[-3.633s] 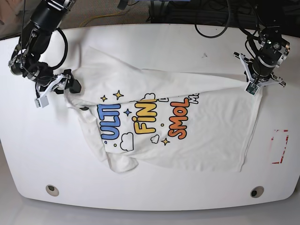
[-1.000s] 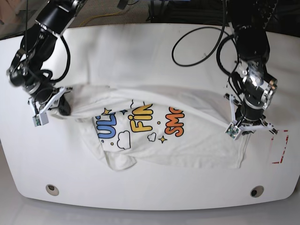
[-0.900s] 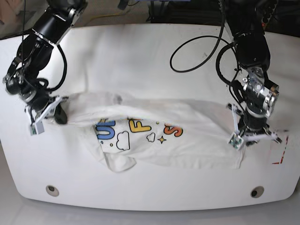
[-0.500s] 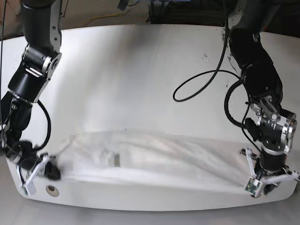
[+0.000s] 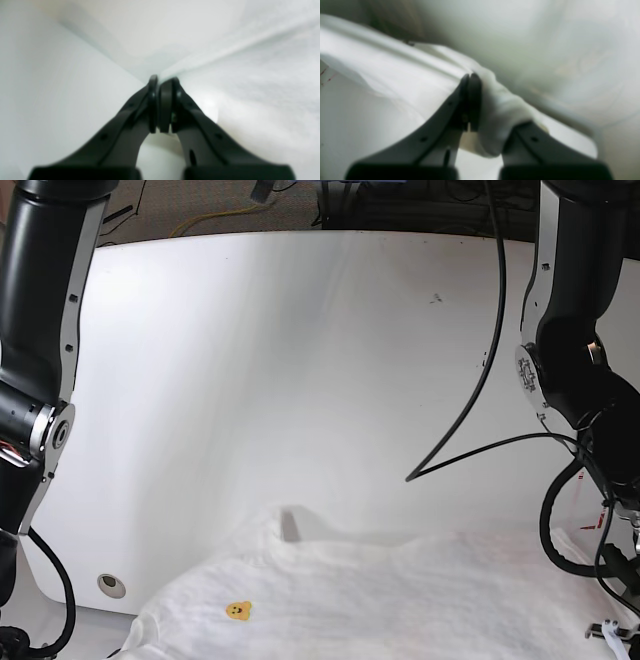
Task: Fold the T-shirt properly
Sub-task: 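Lift the shirt edge with both grippers and fold it over the print, then pull the shirt back flat with both grippers, spreading it out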
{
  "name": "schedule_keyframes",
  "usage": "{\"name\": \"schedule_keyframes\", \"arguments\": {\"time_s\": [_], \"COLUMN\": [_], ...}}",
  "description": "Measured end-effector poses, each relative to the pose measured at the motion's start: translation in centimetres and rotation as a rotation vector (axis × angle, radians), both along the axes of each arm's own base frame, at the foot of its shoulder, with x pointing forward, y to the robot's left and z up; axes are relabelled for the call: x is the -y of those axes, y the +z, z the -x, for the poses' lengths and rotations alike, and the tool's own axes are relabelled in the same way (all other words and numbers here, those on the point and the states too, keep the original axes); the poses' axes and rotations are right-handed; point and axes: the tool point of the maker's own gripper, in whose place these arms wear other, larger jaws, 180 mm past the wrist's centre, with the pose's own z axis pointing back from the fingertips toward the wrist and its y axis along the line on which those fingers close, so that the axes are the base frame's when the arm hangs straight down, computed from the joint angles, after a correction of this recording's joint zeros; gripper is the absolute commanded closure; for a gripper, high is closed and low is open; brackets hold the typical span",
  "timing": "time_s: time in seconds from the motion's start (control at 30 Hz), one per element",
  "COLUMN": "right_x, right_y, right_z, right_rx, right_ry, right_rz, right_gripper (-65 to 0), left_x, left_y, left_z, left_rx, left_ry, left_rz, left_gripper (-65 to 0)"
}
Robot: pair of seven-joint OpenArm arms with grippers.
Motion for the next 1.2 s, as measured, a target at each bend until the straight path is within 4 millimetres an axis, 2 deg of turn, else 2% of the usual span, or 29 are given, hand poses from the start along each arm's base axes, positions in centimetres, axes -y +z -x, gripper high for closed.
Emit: {"name": "schedule_keyframes", "arguments": {"time_s": [0.03, 0.1, 0.17, 0.23, 0.37, 0.47, 0.5, 0.63, 0.7, 0.77, 0.9, 1.07, 1.13, 1.2], "right_x": [-0.1, 0.3, 1.3, 2.1, 3.6, 4.4, 4.6, 5.0, 5.3, 5.8, 6.2, 6.4, 6.3, 6.0], "right_y": [0.0, -1.1, -2.7, -3.0, -1.7, -2.7, -3.6, -11.5, -15.9, -18.4, -22.0, -25.8, -28.5, -30.1], "right_z": [0.1, 0.2, 0.6, 1.0, 1.8, 2.9, 3.2, 5.1, 6.8, 8.2, 10.9, 14.1, 16.0, 17.3], "right_rx": [0.0, -0.034, -0.088, -0.1, -0.062, -0.043, -0.052, -0.2, -0.272, -0.304, -0.348, -0.394, -0.462, -0.503], "right_ry": [0.008, -0.001, -0.017, -0.022, -0.021, -0.01, -0.007, -0.011, -0.025, -0.047, -0.065, -0.095, -0.107, -0.115], "right_rz": [0.0, 0.014, 0.031, 0.02, -0.017, -0.051, -0.053, -0.066, -0.115, -0.143, -0.145, -0.197, -0.188, -0.186], "right_gripper": [0.0, 0.0, 0.0, 0.0, 0.0, 0.0, 0.0, 0.0, 0.0, 0.0, 0.0, 0.0, 0.0, 0.0], "left_x": [-0.1, -0.1, -0.1, 0.1, 0.8, 1.9, 2.4, 4.3, 5.4, 5.8, 6.6, 6.6, 6.2, 6.2], "left_y": [0.4, 0.8, 0.5, -0.1, -2.9, -6.9, -8.0, -13.2, -16.0, -18.5, -25.1, -29.7, -32.0, -33.7], "left_z": [0.0, -0.2, -0.3, -0.6, -1.0, -1.0, -0.8, 0.2, 1.1, 2.0, 4.1, 6.3, 7.7, 8.8], "left_rx": [0.005, 0.009, 0.002, -0.014, -0.078, -0.179, -0.205, -0.335, -0.391, -0.449, -0.61, -0.721, -0.783, -0.832], "left_ry": [0.001, -0.01, -0.014, -0.021, -0.032, -0.051, -0.065, -0.087, -0.113, -0.113, -0.136, -0.145, -0.13, -0.132], "left_rz": [-0.001, 0.0, 0.001, 0.002, -0.006, -0.006, -0.01, -0.034, -0.048, -0.069, -0.072, -0.065, -0.066, -0.063], "left_gripper": [0.0, 0.0, 0.0, 0.0, 0.0, 0.0, 0.0, 0.0, 0.0, 0.0, 0.0, 0.0, 0.0, 0.0]}}
